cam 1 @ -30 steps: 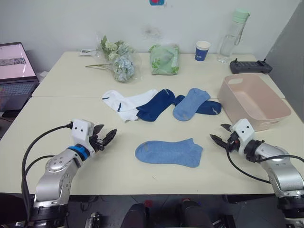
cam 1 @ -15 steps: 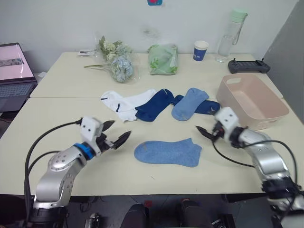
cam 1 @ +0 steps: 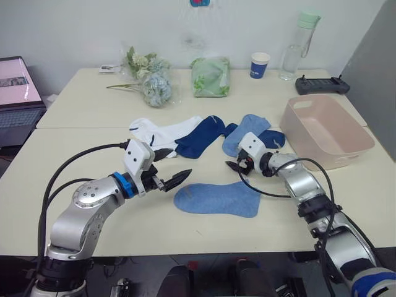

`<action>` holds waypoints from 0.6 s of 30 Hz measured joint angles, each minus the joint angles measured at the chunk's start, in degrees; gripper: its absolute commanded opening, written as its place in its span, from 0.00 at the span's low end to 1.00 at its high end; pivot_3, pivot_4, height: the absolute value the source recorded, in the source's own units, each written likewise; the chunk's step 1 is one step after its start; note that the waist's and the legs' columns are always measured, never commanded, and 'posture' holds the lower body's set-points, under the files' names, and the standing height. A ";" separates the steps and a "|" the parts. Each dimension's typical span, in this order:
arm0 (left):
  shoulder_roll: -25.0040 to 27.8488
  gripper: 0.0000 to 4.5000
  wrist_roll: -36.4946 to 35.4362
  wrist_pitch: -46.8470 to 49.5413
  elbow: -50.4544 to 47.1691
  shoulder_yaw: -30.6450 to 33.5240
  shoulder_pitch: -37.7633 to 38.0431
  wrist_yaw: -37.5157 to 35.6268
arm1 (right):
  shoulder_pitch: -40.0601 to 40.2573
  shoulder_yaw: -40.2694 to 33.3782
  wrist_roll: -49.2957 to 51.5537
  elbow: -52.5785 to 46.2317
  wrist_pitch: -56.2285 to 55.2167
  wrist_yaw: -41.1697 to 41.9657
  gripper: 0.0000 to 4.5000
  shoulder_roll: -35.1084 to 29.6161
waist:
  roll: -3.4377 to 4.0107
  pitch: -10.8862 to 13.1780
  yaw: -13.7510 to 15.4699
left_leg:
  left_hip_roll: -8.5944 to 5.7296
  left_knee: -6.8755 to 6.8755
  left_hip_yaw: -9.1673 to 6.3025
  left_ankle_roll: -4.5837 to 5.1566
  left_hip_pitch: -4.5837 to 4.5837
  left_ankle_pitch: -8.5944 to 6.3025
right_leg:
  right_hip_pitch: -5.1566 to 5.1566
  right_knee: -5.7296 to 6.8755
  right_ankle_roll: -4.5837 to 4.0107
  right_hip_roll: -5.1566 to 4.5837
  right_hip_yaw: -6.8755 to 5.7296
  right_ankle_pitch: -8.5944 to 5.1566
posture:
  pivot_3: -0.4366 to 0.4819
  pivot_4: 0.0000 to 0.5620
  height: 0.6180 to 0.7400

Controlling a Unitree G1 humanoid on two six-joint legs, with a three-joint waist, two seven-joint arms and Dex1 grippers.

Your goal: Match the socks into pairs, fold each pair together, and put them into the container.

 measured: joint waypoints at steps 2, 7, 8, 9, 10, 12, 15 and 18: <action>-0.18 1.00 -0.01 0.00 -0.01 0.02 0.13 0.35 | -1.38 -0.42 0.12 2.40 0.05 0.16 0.56 0.30 | 0.00 0.00 -0.05 | 0.01 -0.01 -0.03 0.00 -0.01 0.00 | 0.00 -0.01 0.00 0.00 -0.03 0.00 | 0.48 0.27 1.00; -0.79 1.00 -0.01 -0.09 -0.01 0.02 0.30 0.59 | -2.72 -1.98 0.69 5.53 0.85 0.37 0.15 1.70 | 0.00 0.00 -0.03 | 0.00 0.00 -0.01 0.02 -0.02 -0.01 | 0.00 -0.01 0.00 -0.01 -0.01 0.00 | 0.48 0.27 1.00; -0.93 1.00 -0.01 -0.09 -0.01 0.01 0.36 0.62 | -3.06 -2.24 0.54 6.02 0.81 0.41 0.10 1.62 | 0.00 0.00 -0.01 | 0.00 0.00 -0.02 0.02 -0.02 -0.01 | 0.00 -0.01 0.00 -0.01 -0.02 0.00 | 0.48 0.27 1.00; -0.99 1.00 -0.01 -0.09 -0.01 0.02 0.37 0.68 | -3.25 -2.46 0.47 6.26 0.73 0.50 0.01 1.51 | 0.00 0.00 -0.01 | 0.00 0.00 -0.03 0.02 -0.02 -0.01 | 0.00 -0.01 0.00 -0.01 -0.02 0.00 | 0.48 0.27 1.00; -1.00 1.00 -0.01 -0.09 -0.01 0.02 0.36 0.79 | -3.30 -2.51 0.46 6.27 0.49 0.95 0.00 1.28 | 0.00 0.00 -0.01 | 0.00 -0.01 -0.03 0.01 -0.02 -0.01 | 0.00 -0.02 0.00 -0.01 -0.02 0.00 | 0.48 0.27 1.00; -1.01 1.00 -0.01 -0.09 -0.01 0.01 0.35 0.88 | -3.22 -2.48 0.43 5.93 0.25 2.23 0.00 0.69 | 0.00 0.00 -0.01 | 0.00 -0.01 -0.02 0.01 -0.04 -0.01 | -0.02 -0.02 0.00 -0.01 -0.02 0.00 | 0.48 0.27 1.00; -1.01 1.00 -0.01 -0.07 0.02 0.03 0.25 0.88 | -0.64 -2.41 2.08 0.25 -0.08 7.85 0.00 -0.98 | 0.00 0.00 0.01 | 0.01 -0.02 -0.04 0.09 -0.07 -0.05 | -0.03 -0.04 0.00 -0.01 -0.03 0.00 | 0.48 0.27 1.00; -0.98 1.00 -0.03 -0.04 0.13 0.09 -0.14 0.85 | 3.49 -1.23 4.01 -9.37 0.90 13.29 0.00 -2.60 | 0.02 0.01 0.05 | 0.02 -0.02 -0.05 0.13 -0.08 -0.08 | -0.05 -0.03 0.00 -0.01 -0.04 0.00 | 0.48 0.27 1.00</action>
